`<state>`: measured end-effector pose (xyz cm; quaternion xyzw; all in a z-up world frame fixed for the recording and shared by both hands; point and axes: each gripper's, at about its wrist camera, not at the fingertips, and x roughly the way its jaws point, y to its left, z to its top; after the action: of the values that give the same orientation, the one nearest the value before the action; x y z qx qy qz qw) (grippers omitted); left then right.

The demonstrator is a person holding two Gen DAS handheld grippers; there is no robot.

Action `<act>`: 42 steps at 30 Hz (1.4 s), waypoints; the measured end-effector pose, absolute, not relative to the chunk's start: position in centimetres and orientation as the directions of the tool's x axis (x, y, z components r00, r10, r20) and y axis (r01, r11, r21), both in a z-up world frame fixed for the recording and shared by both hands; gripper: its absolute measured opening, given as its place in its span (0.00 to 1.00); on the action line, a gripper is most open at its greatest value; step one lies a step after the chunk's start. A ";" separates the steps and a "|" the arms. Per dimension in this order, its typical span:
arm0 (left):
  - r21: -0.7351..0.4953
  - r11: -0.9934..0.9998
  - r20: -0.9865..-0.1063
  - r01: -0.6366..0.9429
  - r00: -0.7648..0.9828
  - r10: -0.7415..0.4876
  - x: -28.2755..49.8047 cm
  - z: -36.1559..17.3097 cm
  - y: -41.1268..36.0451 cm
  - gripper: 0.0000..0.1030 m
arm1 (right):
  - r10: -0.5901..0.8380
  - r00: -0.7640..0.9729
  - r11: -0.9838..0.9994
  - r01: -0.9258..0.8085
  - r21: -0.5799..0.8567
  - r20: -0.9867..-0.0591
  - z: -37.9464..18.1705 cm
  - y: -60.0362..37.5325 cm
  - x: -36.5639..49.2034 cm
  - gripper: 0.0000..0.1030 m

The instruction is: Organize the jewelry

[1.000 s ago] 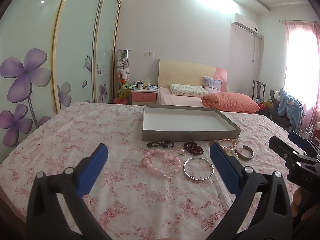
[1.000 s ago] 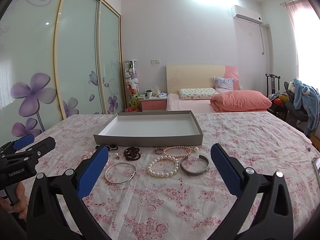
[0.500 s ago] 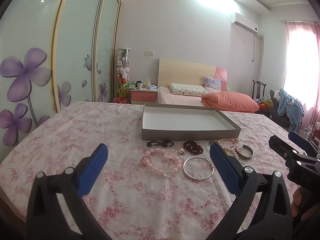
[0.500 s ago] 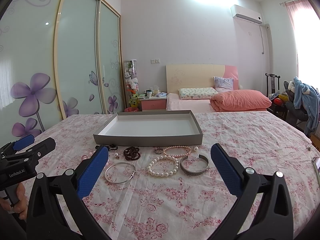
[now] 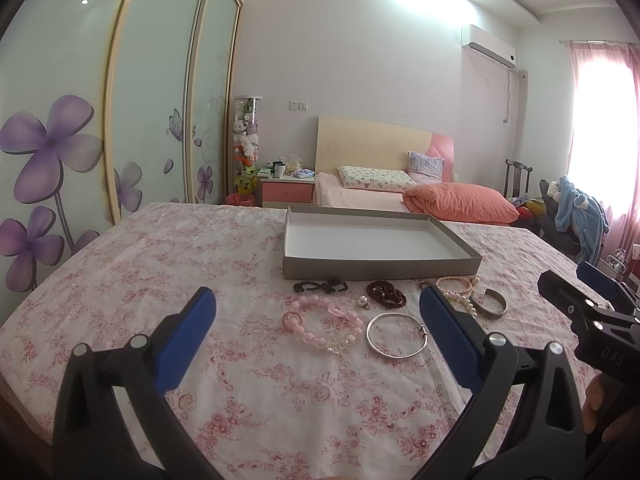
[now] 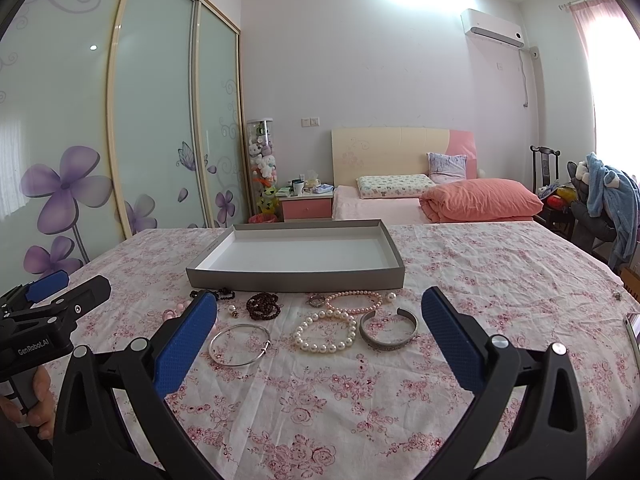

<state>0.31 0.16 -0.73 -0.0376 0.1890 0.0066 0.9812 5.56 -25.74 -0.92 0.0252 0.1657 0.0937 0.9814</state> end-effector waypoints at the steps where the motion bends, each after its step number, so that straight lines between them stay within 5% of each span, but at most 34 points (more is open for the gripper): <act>1: -0.071 0.997 -0.371 -0.027 0.928 -0.001 0.3 -0.7 0.2 0.96 | 0.193 0.927 0.981 -0.176 0.081 -0.320 -0.9 -25.7 5.6 0.98; 29: -0.066 0.997 -0.391 -0.033 0.920 0.005 0.6 -1.6 0.3 0.96 | 0.193 0.921 0.981 -0.173 0.088 -0.338 -1.3 -25.9 5.8 0.98; 37: -0.050 0.998 -0.544 -0.046 0.839 0.012 4.6 -2.5 1.5 0.96 | 0.161 0.882 0.987 -0.131 0.098 -0.443 -2.3 -27.2 9.3 0.98; 42: -0.134 0.990 -0.684 -0.039 0.727 -0.064 8.3 -4.3 3.4 0.96 | 0.124 0.789 0.992 -0.083 0.096 -0.601 -4.2 -28.6 13.2 0.98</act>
<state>8.25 3.43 -4.29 -0.0696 0.3697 -0.0066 0.9265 13.21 -28.59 -4.21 0.0323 0.3200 0.0548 0.9453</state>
